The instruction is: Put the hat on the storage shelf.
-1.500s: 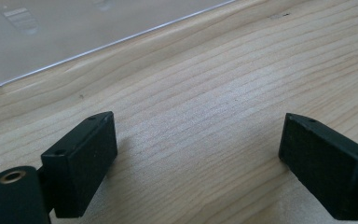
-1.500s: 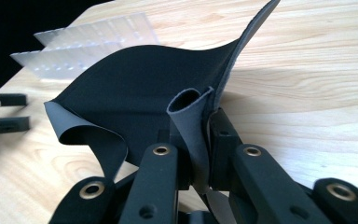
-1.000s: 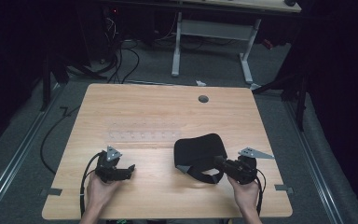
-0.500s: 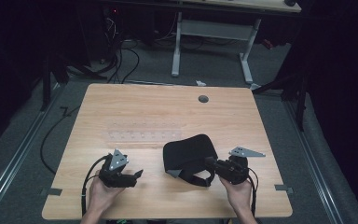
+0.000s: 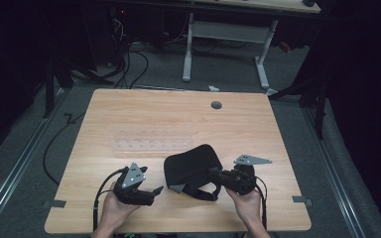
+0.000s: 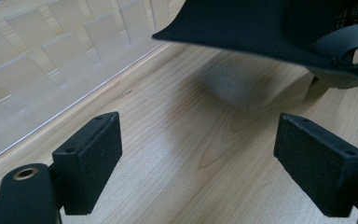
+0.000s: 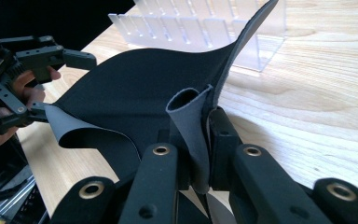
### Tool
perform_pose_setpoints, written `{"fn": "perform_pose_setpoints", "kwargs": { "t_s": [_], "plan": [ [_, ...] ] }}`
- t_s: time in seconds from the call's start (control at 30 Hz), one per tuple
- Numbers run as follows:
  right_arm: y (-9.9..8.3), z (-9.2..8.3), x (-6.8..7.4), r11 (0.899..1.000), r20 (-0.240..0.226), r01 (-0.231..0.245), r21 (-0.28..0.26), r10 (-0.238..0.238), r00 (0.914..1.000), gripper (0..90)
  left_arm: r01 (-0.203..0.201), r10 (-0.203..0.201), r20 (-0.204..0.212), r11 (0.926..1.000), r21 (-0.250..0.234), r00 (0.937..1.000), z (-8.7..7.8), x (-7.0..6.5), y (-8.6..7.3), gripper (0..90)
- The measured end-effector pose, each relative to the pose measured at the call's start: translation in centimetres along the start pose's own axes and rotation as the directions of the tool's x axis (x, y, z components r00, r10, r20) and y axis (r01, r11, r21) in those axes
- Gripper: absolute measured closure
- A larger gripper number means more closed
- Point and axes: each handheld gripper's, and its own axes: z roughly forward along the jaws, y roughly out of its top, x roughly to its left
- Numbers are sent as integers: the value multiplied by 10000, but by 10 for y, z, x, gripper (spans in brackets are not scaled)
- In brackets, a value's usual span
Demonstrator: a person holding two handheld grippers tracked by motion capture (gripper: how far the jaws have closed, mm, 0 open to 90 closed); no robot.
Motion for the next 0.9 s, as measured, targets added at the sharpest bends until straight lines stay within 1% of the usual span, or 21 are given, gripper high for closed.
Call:
{"fn": "perform_pose_setpoints", "kwargs": {
  "t_s": [0.2,0.23,0.27,0.37,0.4,0.47,0.53,0.63,0.7,0.8,0.87,0.9],
  "plan": [
    [3,7,5,9997,-154,101,232,-98,9998,834,-221,221,202,9998,2,9996,0,-7,-1,153],
    [4,8,5,9995,-175,139,275,-134,9998,834,-236,237,219,9997,-55,9995,0,-8,-1,153],
    [4,9,6,9994,-194,129,331,-123,9997,834,-369,369,209,9993,-31,9991,-1,-8,-2,153],
    [5,12,8,9984,-196,213,519,-203,9996,833,-458,460,246,9989,-81,9986,-2,-10,-2,152],
    [5,13,9,9978,-180,266,602,-256,9995,833,-542,544,267,9985,-46,9982,-3,-10,-3,152],
    [6,15,11,9970,-226,269,730,-253,9994,833,-535,536,279,9985,-65,9982,-3,-12,-3,152],
    [6,17,13,9963,-271,302,802,-281,9992,833,-599,597,296,9982,55,9978,-2,-13,-4,152],
    [7,18,15,9956,-265,328,882,-306,9992,833,-501,497,424,9987,83,9979,-1,-13,-4,154],
    [8,18,15,9953,-309,272,929,-244,9992,832,-515,513,457,9987,48,9976,-1,-14,-4,156],
    [8,19,16,9944,-340,283,1019,-250,9991,831,-586,583,498,9983,51,9971,-1,-16,-4,163],
    [9,20,16,9939,-363,253,1074,-215,9991,830,-728,719,541,9972,154,9959,-1,-17,-4,174],
    [9,20,17,9939,-392,264,1069,-223,9990,830,-715,706,577,9973,148,9958,-1,-18,-5,180]
  ]
}}
